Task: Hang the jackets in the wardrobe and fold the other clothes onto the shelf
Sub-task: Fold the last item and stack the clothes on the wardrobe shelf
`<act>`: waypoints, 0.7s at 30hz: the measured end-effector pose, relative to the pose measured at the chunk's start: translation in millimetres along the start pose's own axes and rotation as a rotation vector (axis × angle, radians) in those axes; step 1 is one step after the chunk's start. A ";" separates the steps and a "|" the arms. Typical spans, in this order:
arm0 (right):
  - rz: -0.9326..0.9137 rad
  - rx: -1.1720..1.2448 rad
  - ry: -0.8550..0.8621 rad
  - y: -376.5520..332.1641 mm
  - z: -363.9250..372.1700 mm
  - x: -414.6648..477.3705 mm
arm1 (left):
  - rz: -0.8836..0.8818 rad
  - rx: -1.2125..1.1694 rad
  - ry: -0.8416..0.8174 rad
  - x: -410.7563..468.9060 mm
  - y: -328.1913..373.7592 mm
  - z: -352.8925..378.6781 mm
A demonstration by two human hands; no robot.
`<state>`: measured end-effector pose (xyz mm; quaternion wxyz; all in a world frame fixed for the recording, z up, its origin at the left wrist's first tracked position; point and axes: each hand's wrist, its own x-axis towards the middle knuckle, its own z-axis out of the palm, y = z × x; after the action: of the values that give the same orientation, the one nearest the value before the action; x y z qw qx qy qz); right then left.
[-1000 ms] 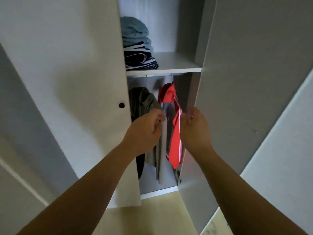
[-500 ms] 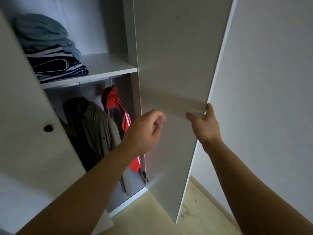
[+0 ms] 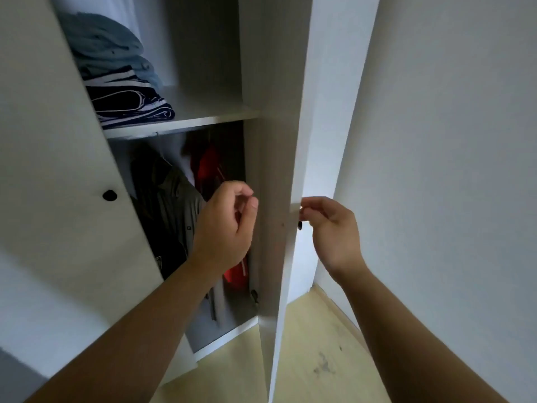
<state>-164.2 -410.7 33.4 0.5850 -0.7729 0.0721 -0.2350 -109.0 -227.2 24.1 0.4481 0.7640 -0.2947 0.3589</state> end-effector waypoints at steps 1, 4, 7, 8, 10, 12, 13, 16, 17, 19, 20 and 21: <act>-0.012 0.005 -0.074 -2.8 11.1 1.0 | -0.015 0.020 0.048 -2.0 -4.4 -7.7; -0.081 -0.104 -0.290 -4.3 49.1 3.2 | -0.038 0.096 0.187 -5.8 -19.8 -32.9; -0.177 -0.314 -0.434 -2.9 85.3 6.5 | -0.069 0.208 0.295 -8.5 -38.4 -61.7; -0.205 -0.361 -0.476 -4.2 96.7 8.8 | -0.099 0.246 0.310 -9.2 -45.4 -71.5; -0.277 -0.438 -0.549 -8.3 119.1 13.4 | -0.159 0.325 0.301 -11.9 -59.1 -88.9; -0.354 -0.506 -0.618 -14.7 141.3 18.6 | -0.195 0.406 0.274 -16.3 -71.4 -103.2; -0.388 -0.541 -0.657 -18.3 152.3 21.4 | -0.215 0.443 0.260 -18.6 -77.0 -109.4; -0.473 -0.643 -0.751 -28.7 184.3 35.3 | -0.285 0.542 0.176 -21.9 -95.9 -126.3; -0.497 -0.679 -0.767 -32.2 194.6 40.7 | -0.318 0.569 0.129 -21.3 -102.2 -131.8; -0.556 -0.759 -0.769 -36.5 213.4 49.8 | -0.394 0.610 0.037 -17.6 -113.9 -141.5; -0.599 -0.807 -0.751 -36.4 221.8 52.9 | -0.429 0.627 0.000 -15.5 -119.5 -145.7; -0.632 -0.853 -0.730 -35.2 229.9 55.3 | -0.456 0.645 -0.033 -13.1 -125.5 -149.7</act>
<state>-18.4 -221.2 34.6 0.1157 -0.9518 -0.2757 -0.0685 -62.1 -38.1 5.1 0.2486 0.9171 0.0033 0.3118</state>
